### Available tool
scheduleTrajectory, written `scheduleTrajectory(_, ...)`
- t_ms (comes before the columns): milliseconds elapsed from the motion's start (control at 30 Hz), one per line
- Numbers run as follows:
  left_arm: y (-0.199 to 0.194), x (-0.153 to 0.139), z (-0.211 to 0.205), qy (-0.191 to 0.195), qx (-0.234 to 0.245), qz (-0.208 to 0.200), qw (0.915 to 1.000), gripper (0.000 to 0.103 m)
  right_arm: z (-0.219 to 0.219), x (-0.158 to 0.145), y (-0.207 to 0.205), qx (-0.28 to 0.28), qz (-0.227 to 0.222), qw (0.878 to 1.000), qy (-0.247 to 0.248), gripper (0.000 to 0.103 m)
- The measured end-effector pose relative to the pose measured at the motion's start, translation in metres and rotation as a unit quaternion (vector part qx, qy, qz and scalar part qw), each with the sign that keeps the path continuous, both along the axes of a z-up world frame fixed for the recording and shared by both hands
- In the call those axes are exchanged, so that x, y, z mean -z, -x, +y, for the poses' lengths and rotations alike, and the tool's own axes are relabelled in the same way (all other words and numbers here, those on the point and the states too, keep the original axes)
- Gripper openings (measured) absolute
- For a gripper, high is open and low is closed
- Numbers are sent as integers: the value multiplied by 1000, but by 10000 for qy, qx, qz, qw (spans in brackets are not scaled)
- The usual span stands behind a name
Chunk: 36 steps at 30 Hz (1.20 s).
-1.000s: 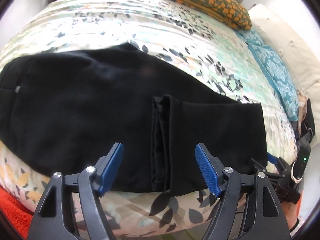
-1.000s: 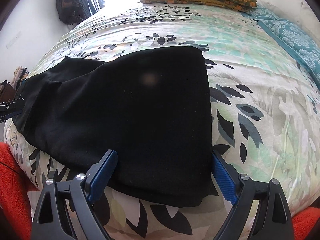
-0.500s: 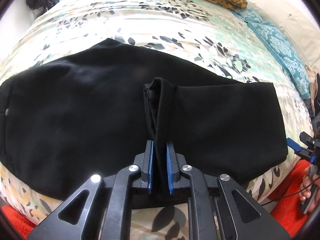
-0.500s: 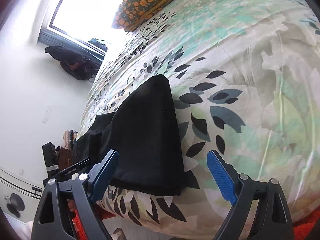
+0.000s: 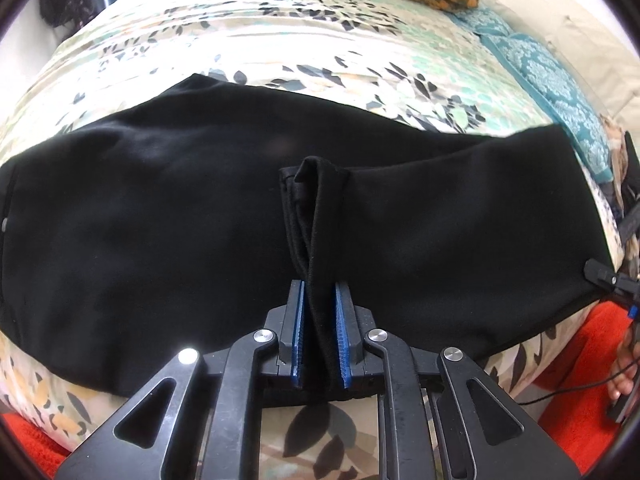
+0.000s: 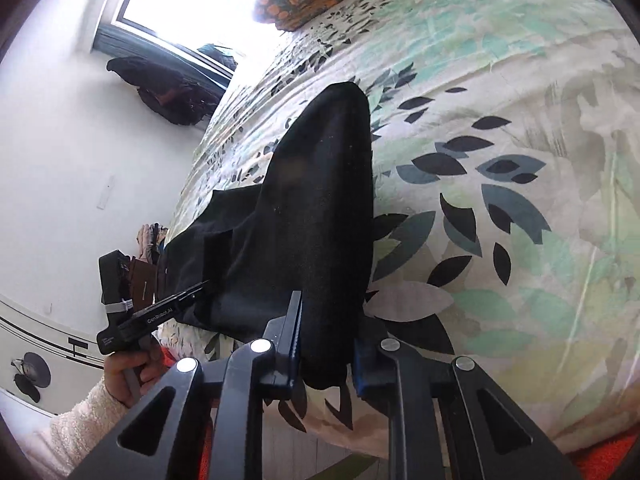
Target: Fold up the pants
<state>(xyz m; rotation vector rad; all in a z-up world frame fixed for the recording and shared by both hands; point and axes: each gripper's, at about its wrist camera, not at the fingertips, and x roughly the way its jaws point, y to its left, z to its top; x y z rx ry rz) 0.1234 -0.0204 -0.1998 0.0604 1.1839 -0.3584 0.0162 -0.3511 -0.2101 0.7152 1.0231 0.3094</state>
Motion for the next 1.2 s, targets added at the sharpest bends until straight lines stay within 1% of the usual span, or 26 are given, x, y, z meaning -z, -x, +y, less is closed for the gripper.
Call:
scheduleTrajectory(67,2,7,-10,-250,155,-55,9996,17,-5,19,1,109,351,9993,-23,18)
scheduleTrajectory(100,2,9,-11,-258,124,-55,9996,18,-5,31,-2,187,564,9982,-14,18)
scheduleTrajectory(133,0,10,-8,-170,37,-17,9998,18,-3,39,-4,261,708,9971,-11,18)
scheduleTrajectory(167,-3,10,-4,-38,-63,57,10000,18,-2,43,-6,310,778,9965,26,18)
scheduleTrajectory(233,-7,10,3,171,-169,172,9996,19,1,42,-6,321,738,9967,132,19)
scheduleTrajectory(300,-7,10,5,193,-165,160,9996,21,0,43,-5,340,725,9966,170,25)
scheduleTrajectory(367,-4,11,6,207,-171,88,9996,22,-1,45,-5,408,749,9962,149,40)
scheduleTrajectory(400,-3,11,6,205,-176,51,9996,22,-2,43,-5,445,725,9963,117,43)
scheduleTrajectory(433,-1,11,6,198,-180,21,9996,23,-7,40,-1,473,669,9965,138,57)
scheduleTrajectory(467,-1,11,6,196,-188,2,9996,25,-6,35,-1,503,593,9966,276,75)
scheduleTrajectory(500,-1,9,6,182,-193,-4,9996,29,-8,27,2,547,514,9958,524,83)
scheduleTrajectory(533,-2,8,6,142,-231,-20,9996,41,-7,19,4,594,402,9941,813,88)
scheduleTrajectory(567,0,4,9,89,-302,-67,9995,50,-6,11,6,627,280,9918,1082,88)
scheduleTrajectory(600,1,0,12,42,-392,-146,9991,64,-4,3,8,676,166,9880,1377,88)
scheduleTrajectory(633,3,-4,17,59,-469,-239,9986,68,-2,-5,11,728,29,9828,1697,89)
scheduleTrajectory(700,6,-10,26,209,-545,-283,9979,68,4,-19,14,723,-273,9723,2204,91)
scheduleTrajectory(767,8,-14,35,238,-650,-288,9972,68,16,-28,14,660,-478,9614,2629,93)
scheduleTrajectory(833,10,-17,44,262,-752,-312,9963,68,29,-31,13,495,-604,9526,2942,95)
scheduleTrajectory(867,11,-18,49,273,-812,-321,9958,68,34,-29,12,414,-585,9493,3060,97)
scheduleTrajectory(967,13,-20,63,345,-991,-325,9939,68,45,-24,10,298,-508,9453,3209,99)
scheduleTrajectory(1033,13,-20,70,381,-1100,-318,9927,69,50,-22,11,250,-496,9447,3233,99)
scheduleTrajectory(1067,13,-20,72,399,-1138,-312,9922,69,53,-21,11,209,-518,9441,3250,99)
scheduleTrajectory(1200,13,-18,74,428,-1200,-270,9915,69,62,-26,14,132,-679,9351,3477,99)
